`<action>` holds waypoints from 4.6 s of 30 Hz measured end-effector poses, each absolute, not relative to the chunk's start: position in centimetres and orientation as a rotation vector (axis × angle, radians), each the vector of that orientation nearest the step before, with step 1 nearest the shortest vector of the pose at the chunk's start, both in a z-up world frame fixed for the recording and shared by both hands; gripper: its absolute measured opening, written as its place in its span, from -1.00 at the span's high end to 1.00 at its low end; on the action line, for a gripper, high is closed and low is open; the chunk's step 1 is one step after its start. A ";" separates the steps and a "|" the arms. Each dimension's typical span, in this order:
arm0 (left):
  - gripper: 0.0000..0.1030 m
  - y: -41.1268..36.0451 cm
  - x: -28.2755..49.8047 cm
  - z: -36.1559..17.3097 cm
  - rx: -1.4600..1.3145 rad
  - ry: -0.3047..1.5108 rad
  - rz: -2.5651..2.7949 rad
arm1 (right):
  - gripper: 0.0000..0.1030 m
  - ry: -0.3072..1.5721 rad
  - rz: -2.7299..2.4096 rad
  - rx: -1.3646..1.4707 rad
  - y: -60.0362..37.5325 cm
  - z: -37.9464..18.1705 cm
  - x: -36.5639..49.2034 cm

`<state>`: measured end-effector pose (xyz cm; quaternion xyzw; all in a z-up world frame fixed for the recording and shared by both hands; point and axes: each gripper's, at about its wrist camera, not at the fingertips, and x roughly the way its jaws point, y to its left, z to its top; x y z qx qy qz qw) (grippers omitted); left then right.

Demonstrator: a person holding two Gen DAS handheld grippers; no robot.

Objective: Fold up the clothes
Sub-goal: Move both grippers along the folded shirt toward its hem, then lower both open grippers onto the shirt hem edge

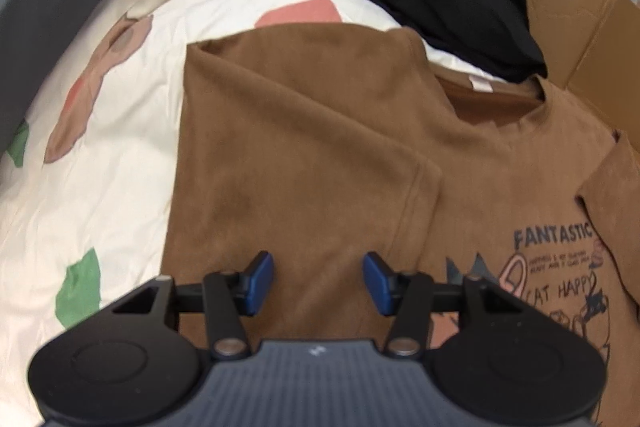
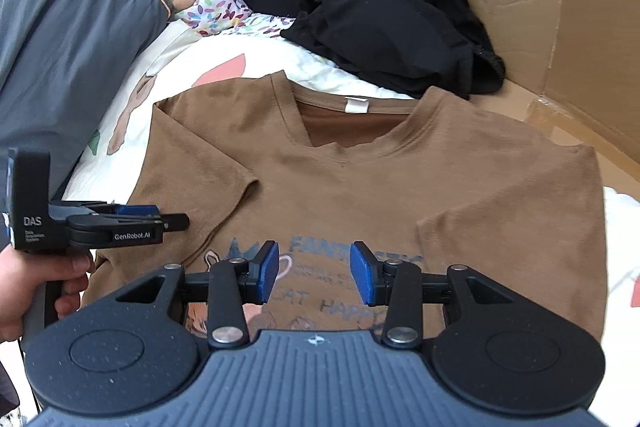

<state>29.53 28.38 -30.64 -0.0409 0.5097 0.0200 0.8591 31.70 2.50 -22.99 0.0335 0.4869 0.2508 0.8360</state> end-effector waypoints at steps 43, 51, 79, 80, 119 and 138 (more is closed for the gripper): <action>-0.16 38.6 14.3 -17.5 -0.186 1.016 -0.004 | -0.12 1.089 0.536 -0.035 -10.7 -18.1 19.2; -0.20 41.8 10.4 -14.2 -0.108 1.032 -0.012 | -0.12 1.080 0.472 -0.063 -14.0 -15.3 17.6; -0.20 39.8 -6.4 -17.0 -0.278 1.093 0.002 | -0.12 1.160 0.475 -0.053 -17.3 -15.0 8.2; -0.20 39.6 -6.8 -17.3 -0.275 1.099 0.006 | -0.12 1.171 0.467 -0.045 -17.4 -15.2 8.2; 0.05 37.4 -7.7 -28.3 -0.303 1.344 -0.034 | -0.21 1.507 0.446 -0.037 -18.5 -26.7 4.6; 0.28 38.3 -8.3 -27.6 -0.318 1.395 -0.078 | -0.02 1.683 0.410 -0.004 -19.5 -31.3 3.3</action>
